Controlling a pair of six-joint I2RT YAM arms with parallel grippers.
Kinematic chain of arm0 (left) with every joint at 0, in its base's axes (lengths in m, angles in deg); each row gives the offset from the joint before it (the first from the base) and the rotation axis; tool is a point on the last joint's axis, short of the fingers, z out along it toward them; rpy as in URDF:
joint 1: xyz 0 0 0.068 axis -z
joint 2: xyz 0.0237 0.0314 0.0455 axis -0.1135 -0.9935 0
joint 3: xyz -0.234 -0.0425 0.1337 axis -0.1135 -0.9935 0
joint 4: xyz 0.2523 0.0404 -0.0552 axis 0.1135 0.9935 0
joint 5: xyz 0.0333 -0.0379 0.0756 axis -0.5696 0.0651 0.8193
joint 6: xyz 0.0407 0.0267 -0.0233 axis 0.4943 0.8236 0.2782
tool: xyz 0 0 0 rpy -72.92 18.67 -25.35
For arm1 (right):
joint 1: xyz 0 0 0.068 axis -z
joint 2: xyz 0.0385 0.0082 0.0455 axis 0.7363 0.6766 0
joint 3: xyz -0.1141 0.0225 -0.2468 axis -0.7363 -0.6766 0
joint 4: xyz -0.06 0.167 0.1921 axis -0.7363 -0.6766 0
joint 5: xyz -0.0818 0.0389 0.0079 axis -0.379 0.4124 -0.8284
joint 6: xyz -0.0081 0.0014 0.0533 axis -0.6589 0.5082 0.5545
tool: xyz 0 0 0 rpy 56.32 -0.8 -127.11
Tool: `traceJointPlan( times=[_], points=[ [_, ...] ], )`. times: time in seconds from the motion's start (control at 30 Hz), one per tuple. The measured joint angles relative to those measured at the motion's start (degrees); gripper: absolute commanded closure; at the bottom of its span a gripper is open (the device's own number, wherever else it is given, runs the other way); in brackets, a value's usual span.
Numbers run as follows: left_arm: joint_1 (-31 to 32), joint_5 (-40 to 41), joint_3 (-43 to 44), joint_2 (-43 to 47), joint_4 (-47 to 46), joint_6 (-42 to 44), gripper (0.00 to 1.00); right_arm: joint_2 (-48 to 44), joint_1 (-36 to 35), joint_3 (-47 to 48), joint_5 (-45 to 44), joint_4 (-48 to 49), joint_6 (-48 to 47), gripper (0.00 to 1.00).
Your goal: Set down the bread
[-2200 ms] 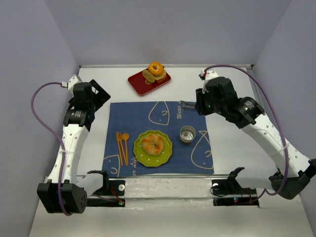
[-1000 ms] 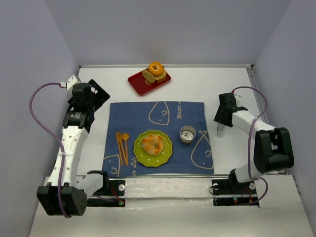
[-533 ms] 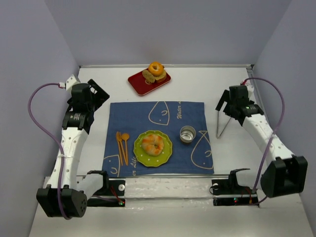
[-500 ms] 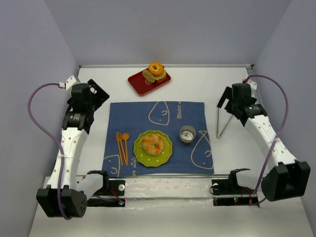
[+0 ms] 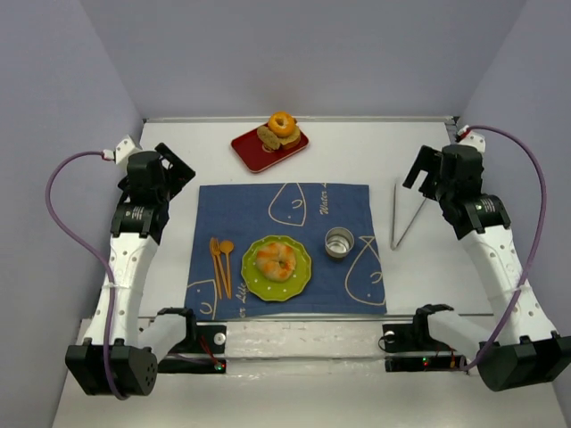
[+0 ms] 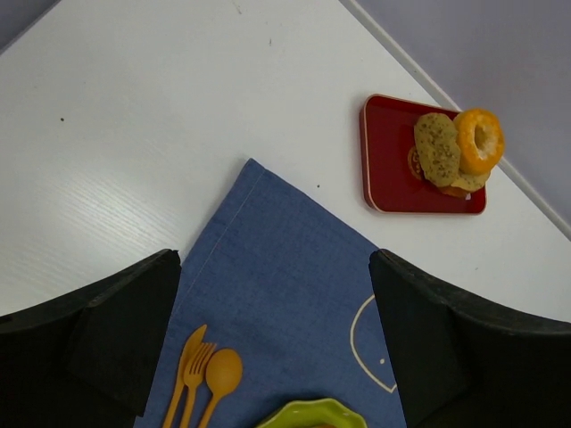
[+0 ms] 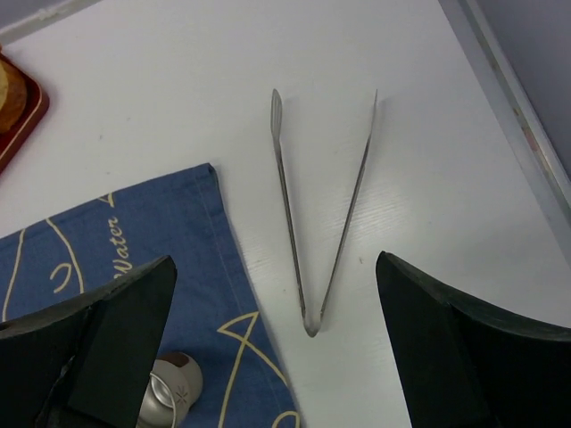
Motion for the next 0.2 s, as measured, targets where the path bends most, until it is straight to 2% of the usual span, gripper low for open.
traceJointPlan(
  times=[0.2],
  points=[
    [0.0,0.2,0.0,0.0,-0.04,0.0,0.01,0.0,0.0,-0.26,-0.02,-0.55,-0.9,0.0]
  ],
)
